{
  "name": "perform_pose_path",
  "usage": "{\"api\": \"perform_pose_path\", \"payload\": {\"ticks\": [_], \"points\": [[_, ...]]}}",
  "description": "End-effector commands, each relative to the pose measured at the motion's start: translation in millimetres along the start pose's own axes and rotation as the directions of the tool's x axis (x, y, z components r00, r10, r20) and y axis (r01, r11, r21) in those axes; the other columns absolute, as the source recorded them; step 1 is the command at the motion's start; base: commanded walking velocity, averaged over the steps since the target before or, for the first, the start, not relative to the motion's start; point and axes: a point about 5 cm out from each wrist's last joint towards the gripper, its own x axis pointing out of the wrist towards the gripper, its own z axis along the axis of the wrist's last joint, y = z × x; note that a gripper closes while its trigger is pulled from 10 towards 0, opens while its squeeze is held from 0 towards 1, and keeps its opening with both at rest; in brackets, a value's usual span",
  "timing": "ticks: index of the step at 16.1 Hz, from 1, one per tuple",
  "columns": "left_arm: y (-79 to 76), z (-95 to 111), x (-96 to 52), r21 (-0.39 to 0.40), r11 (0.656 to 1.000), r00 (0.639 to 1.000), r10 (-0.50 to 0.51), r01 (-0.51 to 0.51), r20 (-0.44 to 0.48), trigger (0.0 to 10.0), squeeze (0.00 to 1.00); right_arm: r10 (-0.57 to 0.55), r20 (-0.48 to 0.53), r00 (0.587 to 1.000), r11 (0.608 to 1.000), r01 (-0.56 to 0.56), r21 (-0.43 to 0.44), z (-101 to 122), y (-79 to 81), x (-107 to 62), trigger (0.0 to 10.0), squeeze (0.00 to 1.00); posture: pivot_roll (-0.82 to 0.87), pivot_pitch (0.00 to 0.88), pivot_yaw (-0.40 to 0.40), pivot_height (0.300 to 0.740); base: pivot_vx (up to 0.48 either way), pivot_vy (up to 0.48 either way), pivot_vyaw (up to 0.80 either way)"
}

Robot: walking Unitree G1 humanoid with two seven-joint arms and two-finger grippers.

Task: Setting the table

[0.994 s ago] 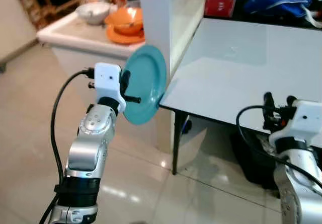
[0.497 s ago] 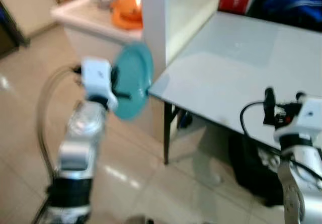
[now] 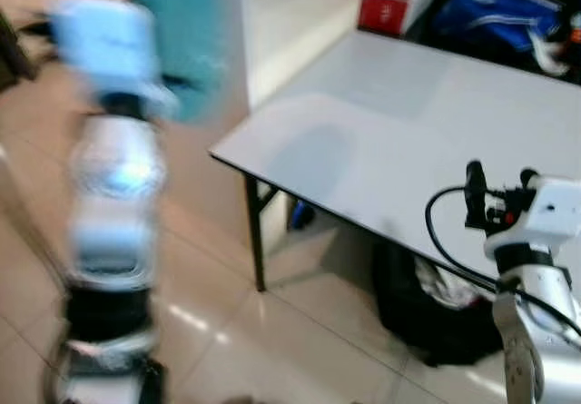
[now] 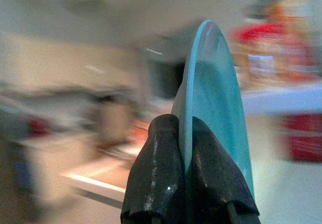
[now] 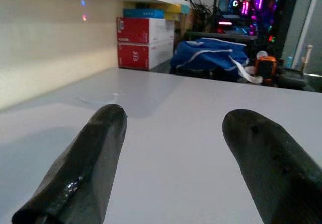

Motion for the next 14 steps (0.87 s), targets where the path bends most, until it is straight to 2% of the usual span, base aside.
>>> {"api": "perform_pose_path", "payload": {"ticks": [1, 2, 4, 6, 8, 13, 14], "points": [[-7.1, -9.3, -6.1, -0.042, 0.999, 0.998, -0.034, 0.032, -0.057, 10.0, 0.0, 0.012, 0.005, 1.0, 1.0, -0.012, -0.008, 1.9, 1.0, -3.4, 10.0, 0.0, -0.06, 0.052, 0.044, 0.74, 0.0, -0.48, 0.0], [-8.8, -16.7, -12.7, -0.068, 0.998, 0.995, -0.022, 0.015, -0.095, 10.0, 0.0, 0.004, 0.005, 1.0, 1.0, -0.004, -0.009, 3.0, -2.7, -6.9, 10.0, 0.0, -0.07, 0.055, 0.05, 0.74, 0.0, -0.48, 0.0], [-5.7, -27.9, -18.9, -0.066, 0.998, 0.988, -0.013, 0.003, -0.151, 10.0, 0.0, -0.023, -0.012, 1.0, 1.0, 0.023, -0.006, 1.6, -12.2, -11.5, 10.0, 0.0, -0.06, 0.057, 0.048, 0.74, 0.0, -0.48, 0.0], [-10.0, -30.9, -18.4, -0.117, 0.992, 0.984, -0.065, 0.046, -0.165, 10.0, 0.0, -0.043, -0.009, 0.999, 0.999, 0.043, 0.02, 2.3, -14.6, -12.8, 10.0, 0.0, -0.07, 0.057, 0.054, 0.74, 0.0, -0.48, -0.8], [-16.7, -31.1, -15.7, -0.173, 0.981, 0.979, -0.12, 0.091, -0.165, 10.0, 0.0, -0.042, 0.002, 0.999, 0.999, 0.042, 0.024, 4.8, -10.2, -16.5, 10.0, 0.0, -0.09, 0.058, 0.071, 0.74, 0.0, -0.48, -0.8], [-15.8, -32.8, -9.8, -0.169, 0.981, 0.979, -0.121, 0.093, -0.165, 10.0, 0.0, -0.035, -0.002, 0.999, 0.999, 0.035, 0.039, 5.2, -3.6, -22.7, 10.0, 0.0, -0.1, 0.058, 0.09, 0.74, 0.0, -0.48, -0.8], [-12.6, -30.6, -7.6, -0.144, 0.986, 0.983, -0.103, 0.081, -0.152, 10.0, 0.0, -0.035, -0.001, 0.999, 0.999, 0.035, 0.04, 5.8, -4.2, -22.6, 10.0, 0.0, -0.1, 0.06, 0.09, 0.74, 0.0, -0.48, -0.8]]}}
